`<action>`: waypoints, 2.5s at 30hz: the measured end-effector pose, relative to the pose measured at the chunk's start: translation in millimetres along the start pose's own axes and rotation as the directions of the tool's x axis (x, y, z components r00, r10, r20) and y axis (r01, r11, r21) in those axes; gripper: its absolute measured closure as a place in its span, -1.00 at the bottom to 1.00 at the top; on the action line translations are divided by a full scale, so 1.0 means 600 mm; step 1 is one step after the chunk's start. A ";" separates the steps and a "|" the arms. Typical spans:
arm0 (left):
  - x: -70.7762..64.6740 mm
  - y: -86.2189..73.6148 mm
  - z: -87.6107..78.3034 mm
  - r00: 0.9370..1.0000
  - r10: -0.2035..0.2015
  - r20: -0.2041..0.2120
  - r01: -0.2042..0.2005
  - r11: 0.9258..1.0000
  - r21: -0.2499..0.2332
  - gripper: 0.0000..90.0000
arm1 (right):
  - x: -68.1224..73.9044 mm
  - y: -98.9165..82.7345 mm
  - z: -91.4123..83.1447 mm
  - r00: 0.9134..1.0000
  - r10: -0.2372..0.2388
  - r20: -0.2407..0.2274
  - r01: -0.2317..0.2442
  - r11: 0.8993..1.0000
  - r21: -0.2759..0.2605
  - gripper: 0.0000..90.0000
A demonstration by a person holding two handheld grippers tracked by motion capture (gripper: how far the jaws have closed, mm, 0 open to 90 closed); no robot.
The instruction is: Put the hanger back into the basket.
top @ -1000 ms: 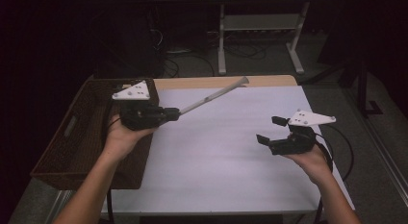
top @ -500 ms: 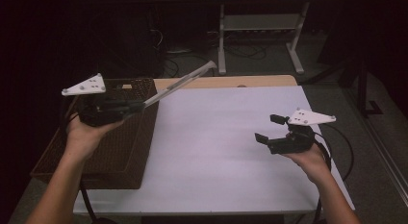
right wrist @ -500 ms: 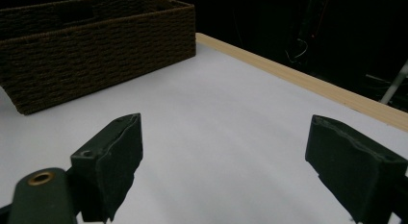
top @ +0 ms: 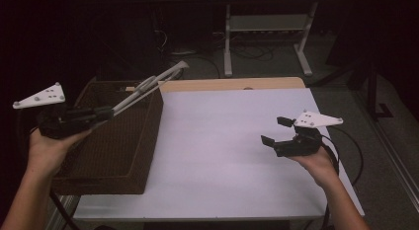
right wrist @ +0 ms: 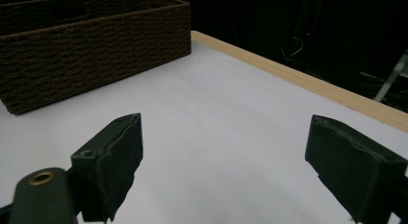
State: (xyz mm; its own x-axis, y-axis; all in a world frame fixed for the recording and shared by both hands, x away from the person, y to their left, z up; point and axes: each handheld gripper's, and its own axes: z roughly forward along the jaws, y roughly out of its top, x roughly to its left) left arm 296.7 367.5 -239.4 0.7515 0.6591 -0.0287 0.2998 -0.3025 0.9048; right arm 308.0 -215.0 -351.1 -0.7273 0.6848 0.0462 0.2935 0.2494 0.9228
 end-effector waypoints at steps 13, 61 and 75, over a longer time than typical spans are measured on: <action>0.050 -0.068 -0.058 0.993 -0.076 -0.086 0.079 0.996 0.036 0.84 | -0.003 -0.003 0.007 1.000 0.002 0.023 -0.002 1.000 0.026 -0.72; -0.016 -0.066 0.057 0.992 -0.084 0.092 0.098 0.981 -0.167 -0.57 | 0.020 0.023 -0.017 1.000 0.012 -0.009 -0.012 0.998 -0.055 -0.83; -0.061 -0.061 0.116 0.990 -0.096 0.100 0.116 0.970 -0.212 -0.84 | 0.029 0.033 -0.020 1.000 0.018 -0.007 -0.018 0.995 -0.094 -1.00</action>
State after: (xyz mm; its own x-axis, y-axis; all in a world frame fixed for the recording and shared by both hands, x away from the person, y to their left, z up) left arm 299.1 306.5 -301.3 0.7744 0.6126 -0.1578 0.2529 -0.0711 0.9649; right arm 293.4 -206.3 -327.6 -0.7261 0.6845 0.0651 0.2472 0.1715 0.9537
